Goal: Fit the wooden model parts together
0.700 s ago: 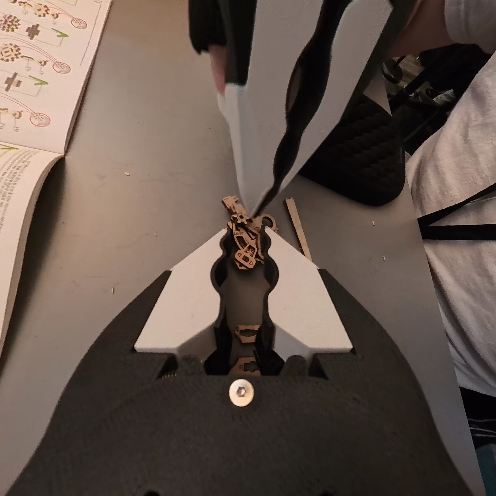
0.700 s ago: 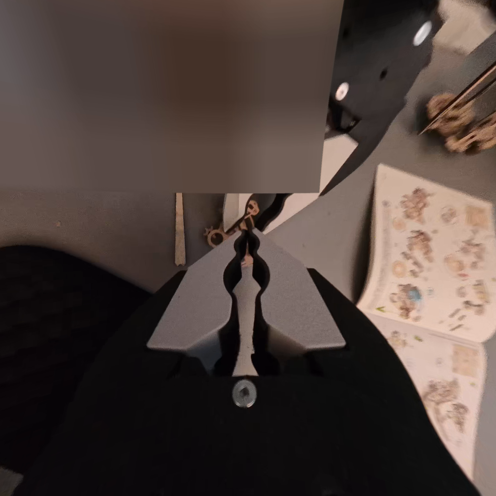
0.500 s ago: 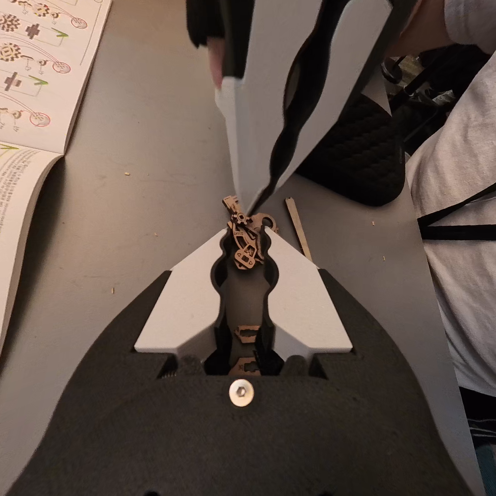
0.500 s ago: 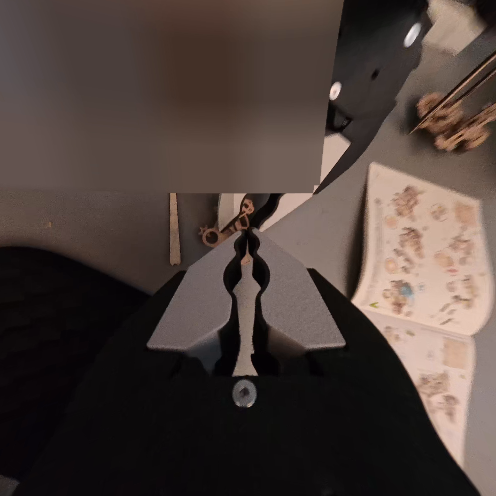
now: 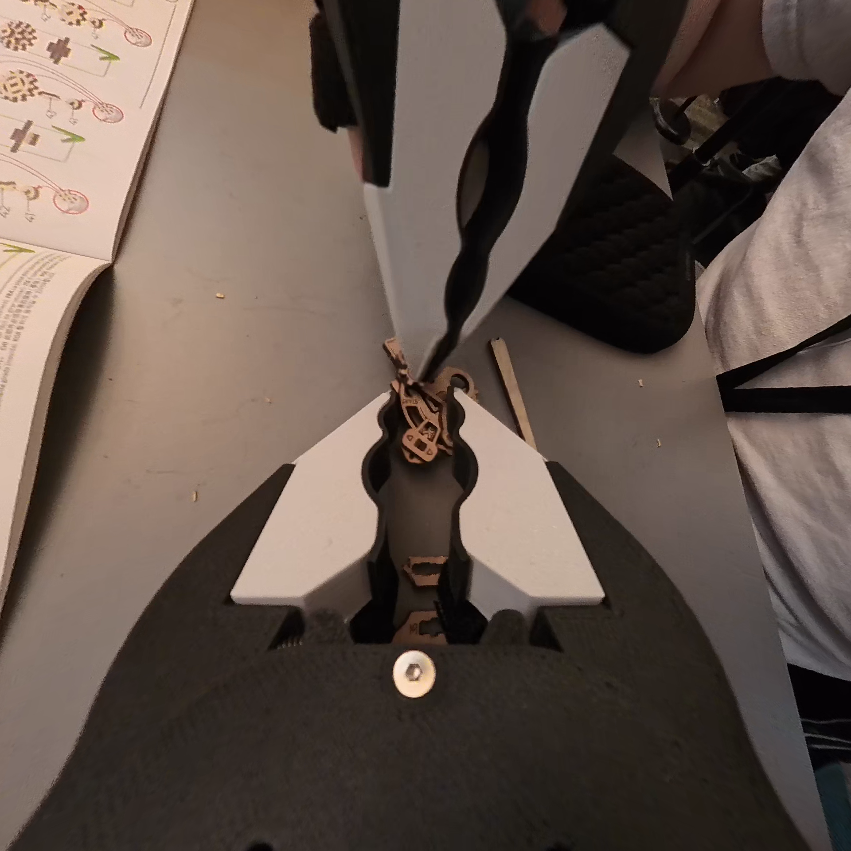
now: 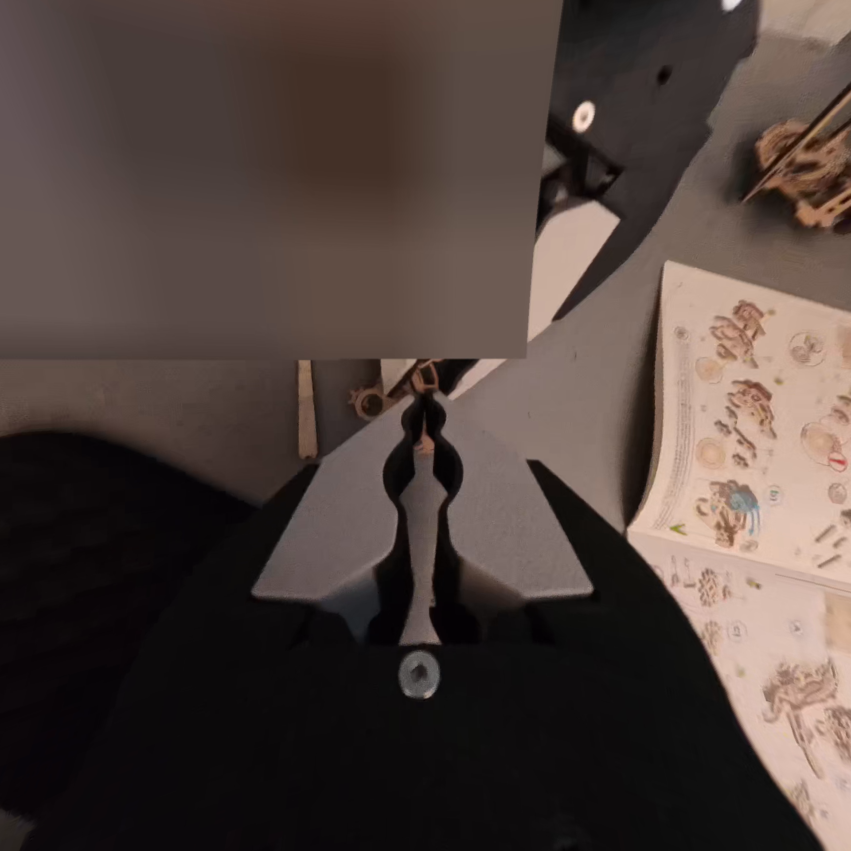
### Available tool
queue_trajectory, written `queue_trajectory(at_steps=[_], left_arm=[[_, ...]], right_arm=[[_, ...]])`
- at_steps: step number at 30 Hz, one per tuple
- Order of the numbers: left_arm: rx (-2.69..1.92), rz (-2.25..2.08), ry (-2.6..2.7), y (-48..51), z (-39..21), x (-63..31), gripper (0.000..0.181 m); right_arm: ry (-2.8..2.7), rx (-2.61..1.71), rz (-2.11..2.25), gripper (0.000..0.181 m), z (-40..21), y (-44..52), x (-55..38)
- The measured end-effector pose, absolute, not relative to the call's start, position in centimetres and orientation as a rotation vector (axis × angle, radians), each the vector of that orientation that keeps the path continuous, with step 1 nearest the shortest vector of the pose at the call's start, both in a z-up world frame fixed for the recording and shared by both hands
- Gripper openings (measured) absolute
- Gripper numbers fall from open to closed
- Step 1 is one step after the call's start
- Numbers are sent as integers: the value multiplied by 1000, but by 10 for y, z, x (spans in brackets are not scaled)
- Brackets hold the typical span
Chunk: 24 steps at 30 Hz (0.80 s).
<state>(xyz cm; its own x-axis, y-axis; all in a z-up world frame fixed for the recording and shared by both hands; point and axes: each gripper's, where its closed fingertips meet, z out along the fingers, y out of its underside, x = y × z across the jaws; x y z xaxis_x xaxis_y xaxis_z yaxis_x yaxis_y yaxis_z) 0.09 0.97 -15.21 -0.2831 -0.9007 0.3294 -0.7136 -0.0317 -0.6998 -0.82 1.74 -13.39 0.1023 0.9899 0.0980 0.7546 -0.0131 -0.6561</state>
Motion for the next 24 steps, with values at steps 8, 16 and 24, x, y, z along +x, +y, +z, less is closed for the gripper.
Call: queue_trajectory(at_steps=[8, 16, 24], left_arm=[[-1720, -1209, 2013, 9, -152, 2, 19], [-1721, -1207, 2013, 10, -152, 1, 19], [-1724, -1213, 2013, 10, -152, 1, 19]], right_arm=[[-1748, -1788, 418, 0, -132, 19, -4], [-1717, -1776, 498, 0, -130, 17, -7], [-1711, -1834, 498, 0, -142, 21, -2]])
